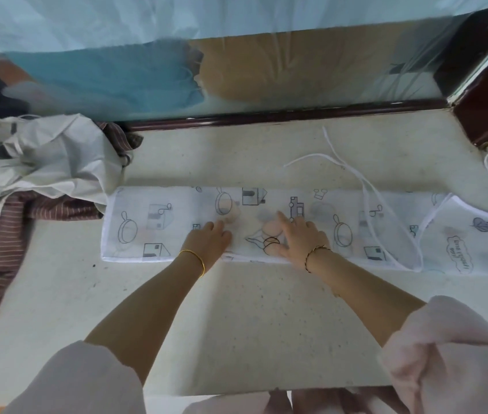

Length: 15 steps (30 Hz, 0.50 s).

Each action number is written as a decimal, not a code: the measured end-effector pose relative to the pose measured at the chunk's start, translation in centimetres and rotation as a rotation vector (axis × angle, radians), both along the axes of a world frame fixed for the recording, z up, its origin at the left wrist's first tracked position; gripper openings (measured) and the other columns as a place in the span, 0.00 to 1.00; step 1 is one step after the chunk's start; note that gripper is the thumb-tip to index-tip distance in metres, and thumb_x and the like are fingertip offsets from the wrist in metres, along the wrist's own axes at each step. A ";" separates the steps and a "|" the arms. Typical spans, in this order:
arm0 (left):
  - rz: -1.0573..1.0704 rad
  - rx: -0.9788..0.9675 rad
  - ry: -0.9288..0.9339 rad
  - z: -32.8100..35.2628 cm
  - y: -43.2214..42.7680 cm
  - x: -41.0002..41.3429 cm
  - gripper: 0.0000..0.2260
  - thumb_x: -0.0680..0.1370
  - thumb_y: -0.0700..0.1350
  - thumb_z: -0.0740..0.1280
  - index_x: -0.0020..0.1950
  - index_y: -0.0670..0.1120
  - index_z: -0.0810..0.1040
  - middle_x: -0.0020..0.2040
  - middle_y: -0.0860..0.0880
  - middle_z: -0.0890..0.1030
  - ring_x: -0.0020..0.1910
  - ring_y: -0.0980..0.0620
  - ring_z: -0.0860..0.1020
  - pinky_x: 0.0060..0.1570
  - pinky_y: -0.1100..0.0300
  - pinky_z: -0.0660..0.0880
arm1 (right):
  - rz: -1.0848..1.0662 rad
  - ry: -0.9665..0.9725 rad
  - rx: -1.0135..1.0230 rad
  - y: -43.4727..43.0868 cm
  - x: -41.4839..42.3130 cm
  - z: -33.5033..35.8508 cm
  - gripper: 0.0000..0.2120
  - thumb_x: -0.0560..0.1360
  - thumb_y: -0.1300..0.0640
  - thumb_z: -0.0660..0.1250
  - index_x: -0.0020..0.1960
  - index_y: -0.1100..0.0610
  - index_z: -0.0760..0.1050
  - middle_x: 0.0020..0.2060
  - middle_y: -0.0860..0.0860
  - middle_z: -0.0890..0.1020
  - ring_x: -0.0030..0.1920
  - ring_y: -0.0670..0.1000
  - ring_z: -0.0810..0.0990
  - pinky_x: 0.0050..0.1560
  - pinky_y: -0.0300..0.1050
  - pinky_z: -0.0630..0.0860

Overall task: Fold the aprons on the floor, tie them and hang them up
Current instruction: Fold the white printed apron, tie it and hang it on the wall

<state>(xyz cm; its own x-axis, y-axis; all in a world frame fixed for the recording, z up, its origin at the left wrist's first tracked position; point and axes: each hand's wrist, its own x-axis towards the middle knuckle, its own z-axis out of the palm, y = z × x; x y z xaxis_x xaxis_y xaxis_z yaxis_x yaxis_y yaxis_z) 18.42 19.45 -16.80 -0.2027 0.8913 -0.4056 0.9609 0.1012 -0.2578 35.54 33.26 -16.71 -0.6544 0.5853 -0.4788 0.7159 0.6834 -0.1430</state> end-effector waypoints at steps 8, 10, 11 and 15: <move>0.352 -0.330 -0.486 2.3 -0.5 -3.9 0.09 0.73 0.44 0.68 0.50 0.47 0.72 0.52 0.49 0.75 0.48 0.49 0.74 0.44 0.59 0.71 | -0.079 -0.071 -0.062 1.4 -1.9 0.0 0.26 0.76 0.58 0.63 0.70 0.53 0.55 0.60 0.61 0.69 0.56 0.61 0.73 0.45 0.51 0.72; 0.414 -0.174 -0.604 2.7 0.5 -4.7 0.07 0.75 0.47 0.66 0.50 0.47 0.74 0.52 0.49 0.77 0.48 0.49 0.75 0.46 0.58 0.73 | -0.104 -0.016 -0.056 1.4 -2.6 0.3 0.22 0.76 0.62 0.61 0.68 0.57 0.58 0.60 0.60 0.69 0.54 0.60 0.74 0.42 0.48 0.70; 0.405 0.007 -0.588 2.5 1.2 -5.0 0.07 0.76 0.45 0.64 0.53 0.46 0.74 0.54 0.48 0.76 0.49 0.49 0.75 0.48 0.57 0.74 | -0.116 0.036 -0.057 1.2 -3.2 0.3 0.23 0.76 0.62 0.61 0.69 0.56 0.58 0.60 0.60 0.69 0.53 0.59 0.75 0.41 0.47 0.71; 0.222 0.482 -0.427 0.2 3.6 -3.4 0.16 0.77 0.39 0.60 0.65 0.42 0.69 0.64 0.44 0.68 0.58 0.45 0.71 0.51 0.54 0.76 | -0.152 0.180 -0.130 0.1 -5.7 -0.2 0.39 0.78 0.50 0.62 0.76 0.48 0.39 0.55 0.57 0.70 0.44 0.55 0.76 0.43 0.48 0.76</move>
<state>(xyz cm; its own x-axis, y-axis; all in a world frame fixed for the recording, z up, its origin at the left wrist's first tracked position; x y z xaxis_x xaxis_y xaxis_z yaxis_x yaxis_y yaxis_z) 15.03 23.02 -16.58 -0.3123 0.9482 -0.0589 0.9116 0.3166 0.2624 29.88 33.33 -16.89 -0.6453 0.6243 -0.4402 0.7638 0.5379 -0.3568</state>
